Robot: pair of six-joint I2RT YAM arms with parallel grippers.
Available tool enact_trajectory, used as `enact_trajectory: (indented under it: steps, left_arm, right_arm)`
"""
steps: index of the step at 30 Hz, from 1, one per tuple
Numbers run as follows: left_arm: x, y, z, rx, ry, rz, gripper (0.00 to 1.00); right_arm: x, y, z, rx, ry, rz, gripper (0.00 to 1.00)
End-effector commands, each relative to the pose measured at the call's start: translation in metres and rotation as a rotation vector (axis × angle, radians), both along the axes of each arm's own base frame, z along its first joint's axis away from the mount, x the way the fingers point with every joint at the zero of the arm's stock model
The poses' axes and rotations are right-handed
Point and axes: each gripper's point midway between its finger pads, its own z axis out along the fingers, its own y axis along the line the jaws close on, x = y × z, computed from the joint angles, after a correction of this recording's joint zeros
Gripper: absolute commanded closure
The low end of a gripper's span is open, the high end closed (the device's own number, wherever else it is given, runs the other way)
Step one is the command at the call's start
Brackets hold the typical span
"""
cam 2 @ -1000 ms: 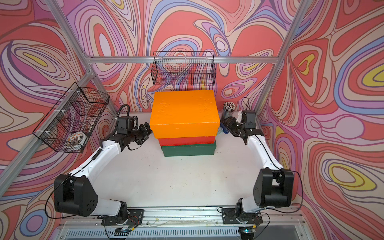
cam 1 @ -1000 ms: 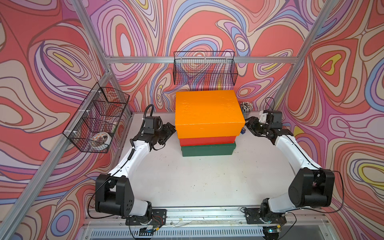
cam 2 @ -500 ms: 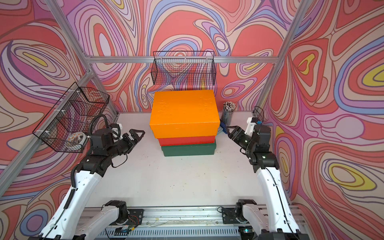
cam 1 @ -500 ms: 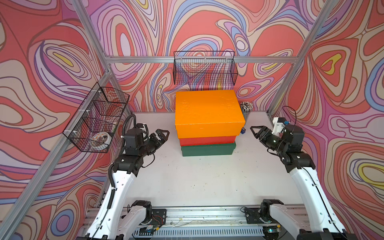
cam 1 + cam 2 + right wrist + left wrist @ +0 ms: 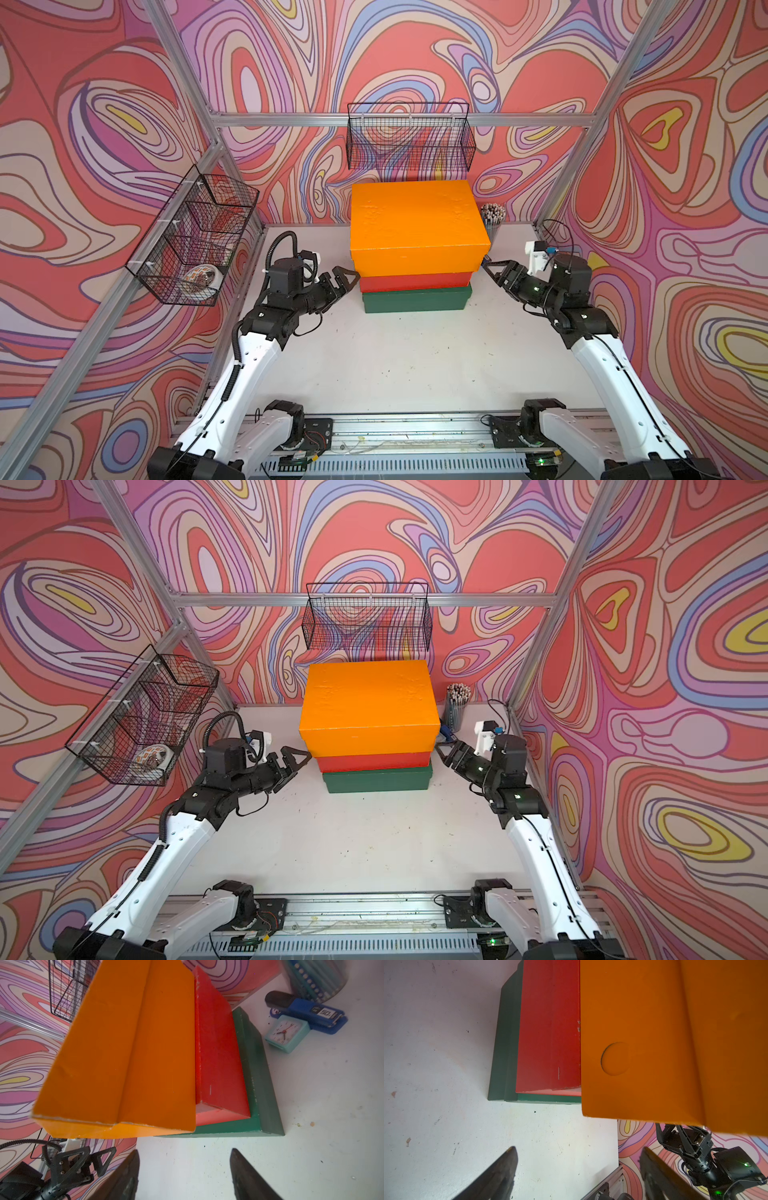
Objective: Stack the shoeboxes
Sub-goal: Adjust the shoebox.
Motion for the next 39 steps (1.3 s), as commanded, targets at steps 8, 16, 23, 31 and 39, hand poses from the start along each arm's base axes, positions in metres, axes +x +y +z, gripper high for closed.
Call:
enact_trajectory:
  steps: [8,16,23,31,39]
  left_arm:
    - [0.027,-0.008,0.017,0.001,-0.043,-0.021,0.09]
    - [0.037,-0.011,0.013,0.0,-0.031,-0.029,0.1]
    - [0.028,-0.008,0.024,0.011,-0.059,-0.028,0.1]
    - [-0.002,0.033,0.037,0.185,-0.15,0.116,0.0]
    - [-0.005,0.121,-0.02,0.424,-0.333,0.561,0.02]
  right_arm:
    - [0.025,0.004,0.012,-0.021,-0.027,-0.026,0.33]
    - [0.039,0.001,0.004,-0.034,-0.002,-0.048,0.35]
    - [0.043,-0.002,0.003,-0.046,0.01,-0.063,0.35]
    - [0.021,-0.044,0.005,-0.221,-0.003,-0.245,0.17]
    - [0.017,-0.118,-0.038,-0.526,-0.131,-0.578,0.24]
